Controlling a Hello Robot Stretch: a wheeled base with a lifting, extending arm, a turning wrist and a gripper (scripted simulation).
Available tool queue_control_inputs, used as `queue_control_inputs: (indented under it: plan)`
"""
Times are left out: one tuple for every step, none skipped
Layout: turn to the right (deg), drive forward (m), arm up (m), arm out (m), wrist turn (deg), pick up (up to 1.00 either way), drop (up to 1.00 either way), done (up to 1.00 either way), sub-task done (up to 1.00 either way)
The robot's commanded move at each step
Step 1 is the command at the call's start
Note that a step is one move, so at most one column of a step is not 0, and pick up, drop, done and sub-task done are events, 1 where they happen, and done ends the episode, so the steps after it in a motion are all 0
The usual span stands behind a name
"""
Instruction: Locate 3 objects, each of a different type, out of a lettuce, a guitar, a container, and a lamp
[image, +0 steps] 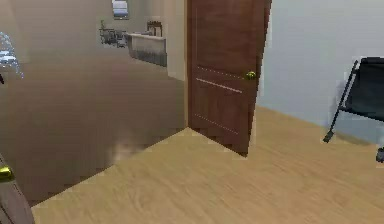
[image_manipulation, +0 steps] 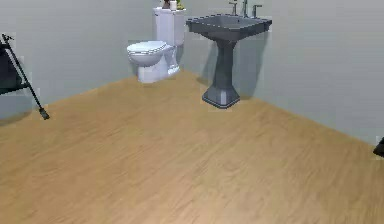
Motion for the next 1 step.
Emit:
queue_control_inputs:
  plan:
    - [9.0,0.0,0.0,0.0,0.0,0.0,0.0,0.0,0.0]
